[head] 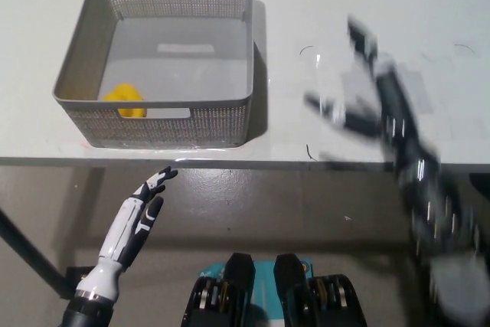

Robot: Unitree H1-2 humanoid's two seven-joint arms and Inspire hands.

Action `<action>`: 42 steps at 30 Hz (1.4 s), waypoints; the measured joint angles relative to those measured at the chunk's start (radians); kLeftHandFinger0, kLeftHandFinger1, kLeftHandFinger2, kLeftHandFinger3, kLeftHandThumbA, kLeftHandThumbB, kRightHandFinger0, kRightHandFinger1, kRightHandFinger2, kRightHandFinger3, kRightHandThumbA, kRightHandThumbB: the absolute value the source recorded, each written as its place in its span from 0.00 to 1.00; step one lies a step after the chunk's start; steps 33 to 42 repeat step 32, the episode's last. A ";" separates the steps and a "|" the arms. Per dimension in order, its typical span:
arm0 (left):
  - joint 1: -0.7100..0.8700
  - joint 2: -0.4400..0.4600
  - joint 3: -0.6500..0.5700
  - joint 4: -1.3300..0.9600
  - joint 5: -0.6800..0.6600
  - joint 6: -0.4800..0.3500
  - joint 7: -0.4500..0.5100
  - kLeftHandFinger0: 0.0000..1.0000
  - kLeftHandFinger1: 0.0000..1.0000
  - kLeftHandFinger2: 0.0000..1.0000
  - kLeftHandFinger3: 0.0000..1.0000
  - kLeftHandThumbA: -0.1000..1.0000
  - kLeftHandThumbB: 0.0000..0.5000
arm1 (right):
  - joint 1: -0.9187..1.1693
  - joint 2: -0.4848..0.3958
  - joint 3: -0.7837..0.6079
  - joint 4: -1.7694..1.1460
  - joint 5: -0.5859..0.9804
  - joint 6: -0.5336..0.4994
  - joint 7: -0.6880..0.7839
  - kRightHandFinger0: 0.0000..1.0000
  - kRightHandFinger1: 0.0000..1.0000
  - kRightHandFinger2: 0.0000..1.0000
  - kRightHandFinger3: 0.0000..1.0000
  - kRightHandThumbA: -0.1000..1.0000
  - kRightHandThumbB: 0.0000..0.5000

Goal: Use the right hand to pick up a yellow duck toy and place it into a container on the left hand side

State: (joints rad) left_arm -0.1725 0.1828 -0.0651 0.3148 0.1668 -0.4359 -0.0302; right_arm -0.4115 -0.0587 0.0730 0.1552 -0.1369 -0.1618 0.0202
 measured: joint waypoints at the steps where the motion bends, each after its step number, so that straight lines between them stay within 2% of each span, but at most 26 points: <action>1: 0.003 0.000 0.000 0.000 -0.001 0.000 0.000 1.00 1.00 1.00 1.00 1.00 1.00 | 0.056 0.015 0.003 -0.025 0.018 -0.009 0.001 1.00 1.00 1.00 1.00 1.00 0.80; 4: 0.012 0.000 -0.001 0.000 -0.006 0.000 0.000 1.00 1.00 1.00 1.00 1.00 1.00 | 0.236 0.056 0.019 -0.086 0.083 -0.053 0.015 1.00 1.00 1.00 1.00 1.00 0.79; 5: 0.014 0.000 -0.001 0.000 -0.007 0.000 0.000 1.00 1.00 1.00 1.00 1.00 1.00 | 0.260 0.059 0.021 -0.089 0.093 -0.060 0.019 1.00 1.00 1.00 1.00 1.00 0.66; 7: 0.017 0.000 0.000 0.000 -0.011 0.000 0.000 1.00 1.00 1.00 1.00 1.00 1.00 | 0.324 0.073 0.030 -0.091 0.126 -0.082 0.031 1.00 1.00 1.00 1.00 1.00 0.61; 13: 0.024 0.000 0.000 0.001 -0.032 -0.001 0.000 1.00 1.00 1.00 1.00 1.00 1.00 | 0.426 0.100 0.054 -0.035 0.192 -0.165 0.068 1.00 1.00 1.00 1.00 1.00 0.57; 17: 0.025 0.000 -0.003 0.005 -0.045 -0.002 -0.001 1.00 1.00 1.00 1.00 1.00 1.00 | 0.435 0.124 0.055 0.047 0.209 -0.211 0.083 1.00 1.00 1.00 1.00 1.00 0.49; 22: 0.026 0.000 -0.021 0.009 -0.049 -0.002 -0.001 0.98 1.00 1.00 1.00 1.00 1.00 | 0.421 0.129 0.051 0.084 0.209 -0.229 0.091 1.00 1.00 1.00 1.00 1.00 0.49; 24: 0.026 0.000 -0.027 0.011 -0.049 -0.002 -0.001 1.00 1.00 1.00 1.00 1.00 1.00 | 0.414 0.129 0.049 0.093 0.209 -0.230 0.093 1.00 1.00 1.00 1.00 1.00 0.52; 42: 0.042 -0.001 -0.053 0.034 -0.060 -0.003 -0.002 1.00 1.00 1.00 1.00 1.00 1.00 | 0.393 0.129 0.047 0.123 0.200 -0.237 0.099 1.00 1.00 1.00 1.00 1.00 0.51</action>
